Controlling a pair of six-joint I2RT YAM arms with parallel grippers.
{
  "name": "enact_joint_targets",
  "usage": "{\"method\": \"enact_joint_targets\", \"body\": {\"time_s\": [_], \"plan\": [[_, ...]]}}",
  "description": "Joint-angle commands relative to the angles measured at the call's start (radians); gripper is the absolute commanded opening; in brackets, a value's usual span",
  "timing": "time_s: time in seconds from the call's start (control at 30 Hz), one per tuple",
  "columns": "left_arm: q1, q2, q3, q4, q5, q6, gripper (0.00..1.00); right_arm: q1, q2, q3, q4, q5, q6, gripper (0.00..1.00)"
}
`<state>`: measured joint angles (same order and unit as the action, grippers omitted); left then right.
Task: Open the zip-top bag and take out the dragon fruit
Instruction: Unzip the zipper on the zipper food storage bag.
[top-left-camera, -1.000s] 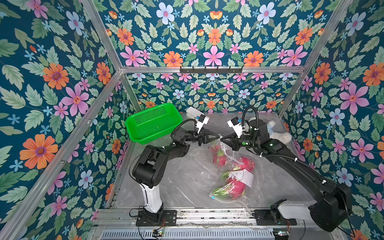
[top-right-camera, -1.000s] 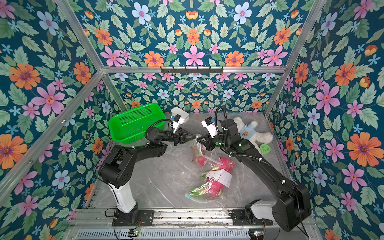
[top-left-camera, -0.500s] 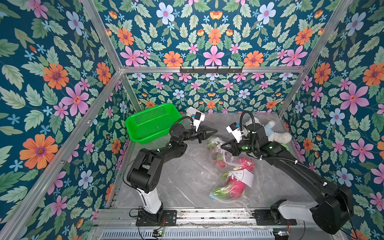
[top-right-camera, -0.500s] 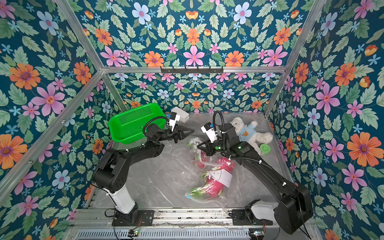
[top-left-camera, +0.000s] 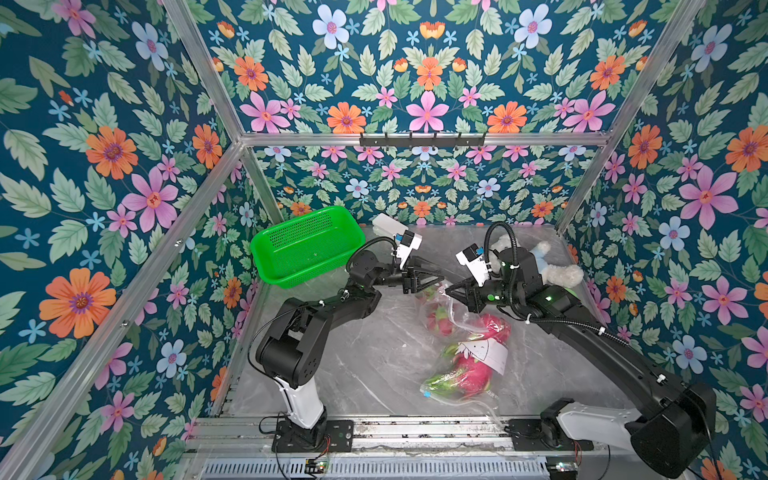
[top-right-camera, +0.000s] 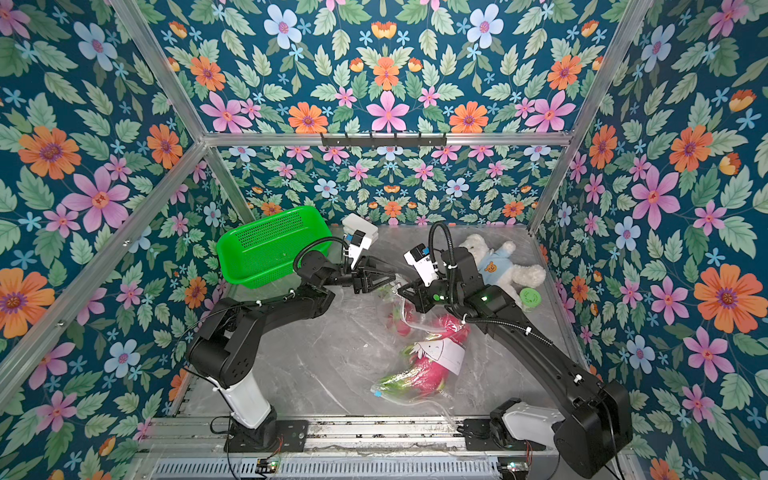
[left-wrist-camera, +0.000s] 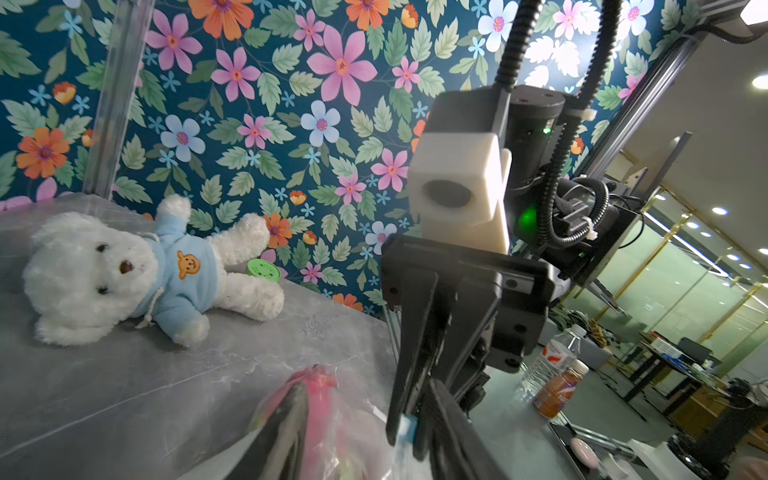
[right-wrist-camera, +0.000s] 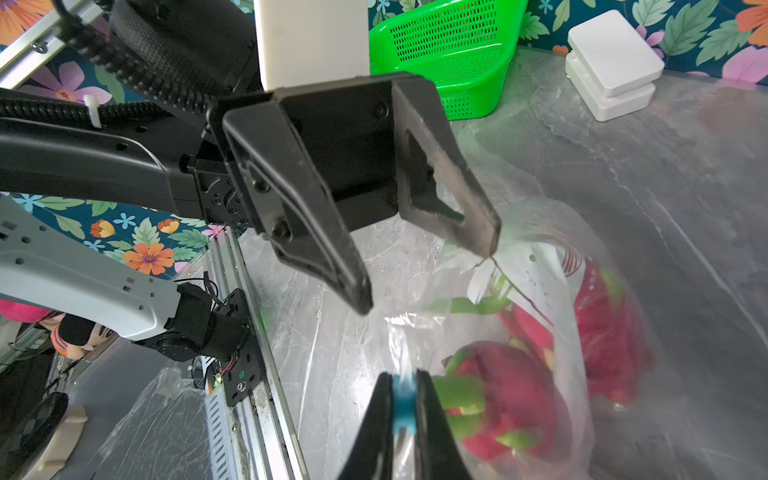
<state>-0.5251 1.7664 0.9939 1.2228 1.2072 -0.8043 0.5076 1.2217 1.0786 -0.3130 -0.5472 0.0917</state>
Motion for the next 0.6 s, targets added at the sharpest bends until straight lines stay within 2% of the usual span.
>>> {"method": "enact_joint_targets", "body": {"time_s": [0.0, 0.23, 0.4, 0.47, 0.53, 0.57], "plan": [[-0.012, 0.001, 0.016, 0.013, 0.042, -0.001, 0.47, 0.000, -0.009, 0.005, 0.026, 0.024, -0.048, 0.11], [-0.028, 0.007, 0.023, -0.002, 0.068, 0.002, 0.35, 0.000, 0.006, 0.025, 0.016, 0.033, -0.067, 0.11], [-0.030, 0.012, 0.022, -0.017, 0.075, 0.009, 0.10, -0.001, 0.005, 0.027, 0.027, 0.036, -0.070, 0.11], [-0.031, 0.011, 0.022, -0.019, 0.079, 0.011, 0.08, 0.000, 0.006, 0.030, 0.028, 0.038, -0.072, 0.11], [-0.033, 0.011, 0.023, -0.021, 0.083, 0.013, 0.00, 0.000, 0.007, 0.034, 0.023, 0.039, -0.077, 0.11], [-0.033, 0.011, 0.023, -0.023, 0.088, 0.015, 0.00, 0.000, 0.010, 0.038, 0.020, 0.042, -0.078, 0.11]]}}
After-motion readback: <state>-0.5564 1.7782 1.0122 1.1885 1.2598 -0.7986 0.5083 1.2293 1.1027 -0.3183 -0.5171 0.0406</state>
